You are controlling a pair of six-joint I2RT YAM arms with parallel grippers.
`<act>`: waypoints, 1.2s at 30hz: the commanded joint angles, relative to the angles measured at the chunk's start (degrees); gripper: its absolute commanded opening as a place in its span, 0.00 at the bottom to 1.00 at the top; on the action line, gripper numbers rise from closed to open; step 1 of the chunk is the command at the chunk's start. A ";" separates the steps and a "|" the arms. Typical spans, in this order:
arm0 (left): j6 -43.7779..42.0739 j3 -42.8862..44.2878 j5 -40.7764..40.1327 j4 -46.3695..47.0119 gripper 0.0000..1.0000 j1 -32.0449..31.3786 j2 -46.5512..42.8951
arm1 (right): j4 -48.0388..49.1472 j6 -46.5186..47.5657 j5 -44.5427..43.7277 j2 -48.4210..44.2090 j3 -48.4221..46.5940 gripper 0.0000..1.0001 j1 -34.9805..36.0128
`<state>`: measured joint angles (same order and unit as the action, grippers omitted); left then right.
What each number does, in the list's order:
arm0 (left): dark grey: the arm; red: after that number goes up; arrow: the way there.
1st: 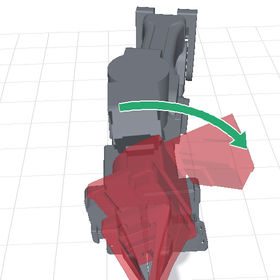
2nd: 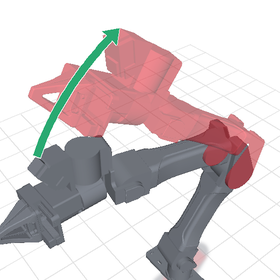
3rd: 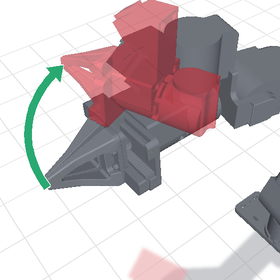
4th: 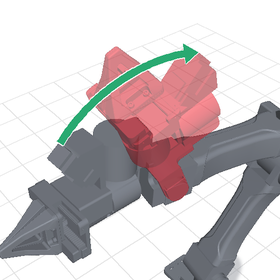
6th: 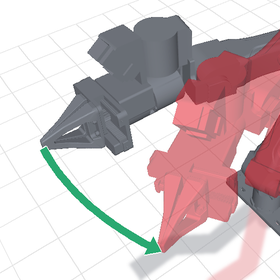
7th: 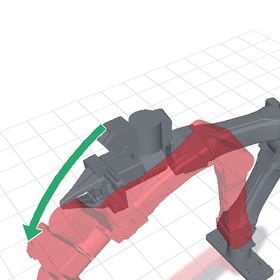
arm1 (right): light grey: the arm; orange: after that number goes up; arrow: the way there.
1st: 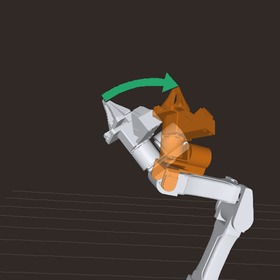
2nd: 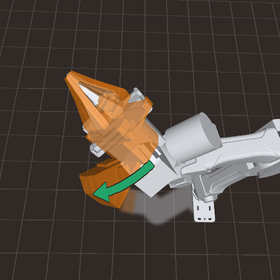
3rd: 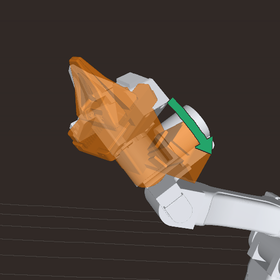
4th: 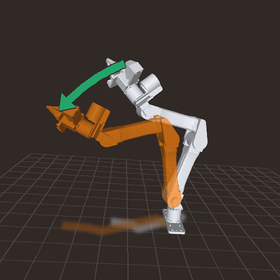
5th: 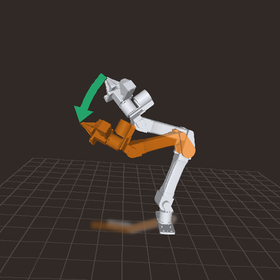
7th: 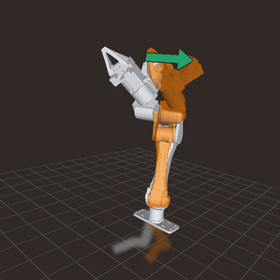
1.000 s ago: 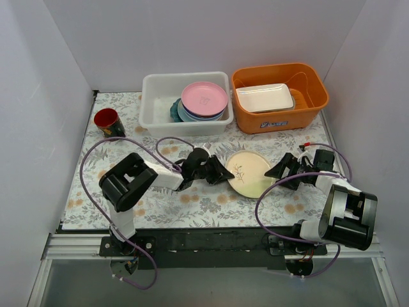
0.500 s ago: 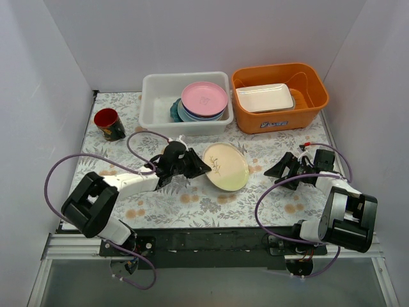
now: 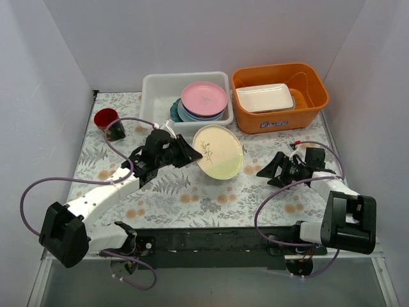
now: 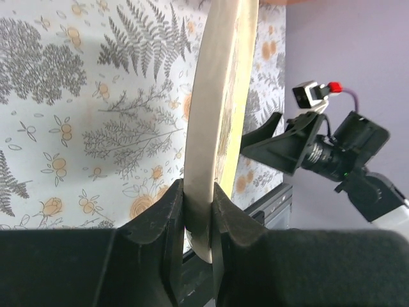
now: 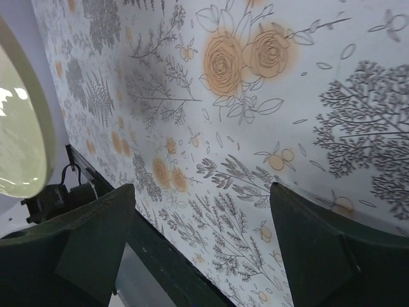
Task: Place the plates into the plastic bin on the countertop
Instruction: Place the plate in the plastic bin.
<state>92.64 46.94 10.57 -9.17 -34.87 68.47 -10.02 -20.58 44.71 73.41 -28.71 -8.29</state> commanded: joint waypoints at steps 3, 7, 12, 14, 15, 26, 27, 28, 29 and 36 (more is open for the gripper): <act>-0.79 6.76 2.88 2.14 0.00 3.67 -4.22 | 3.51 -5.08 -2.78 -0.98 -2.23 0.93 7.58; -0.71 8.87 4.37 1.26 0.00 5.69 -3.96 | 5.53 -7.89 -4.10 -0.28 -2.76 0.93 12.59; -0.53 12.03 6.74 0.55 0.00 8.85 -2.90 | 7.03 -10.09 -5.86 0.68 -3.63 0.93 17.60; -0.45 13.44 8.50 0.47 0.00 9.99 -2.29 | 7.47 -10.88 -6.39 1.30 -4.25 0.93 19.53; -0.44 14.05 9.03 0.38 0.00 11.13 -1.42 | 7.56 -11.06 -6.82 1.56 -4.51 0.93 20.15; 2.28 18.01 16.14 3.36 0.00 17.38 2.90 | 8.35 -12.56 -8.50 3.41 -6.53 0.93 24.82; 2.80 18.10 16.67 3.80 0.00 18.34 3.07 | 8.35 -12.64 -8.67 3.50 -6.54 0.93 24.99; 3.16 17.93 17.20 4.85 0.00 18.61 3.16 | 8.44 -12.64 -8.67 3.67 -6.54 0.93 25.08; 3.68 18.19 17.47 4.95 0.00 18.96 3.51 | 8.44 -12.64 -8.67 3.76 -6.54 0.93 25.26; 5.44 18.36 19.93 7.58 0.00 21.51 5.71 | 8.44 -12.47 -8.94 4.29 -6.62 0.93 25.52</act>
<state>94.98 60.86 25.26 -11.49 -14.70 74.81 -2.96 -32.93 36.10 77.08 -33.19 16.88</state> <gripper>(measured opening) 0.165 0.932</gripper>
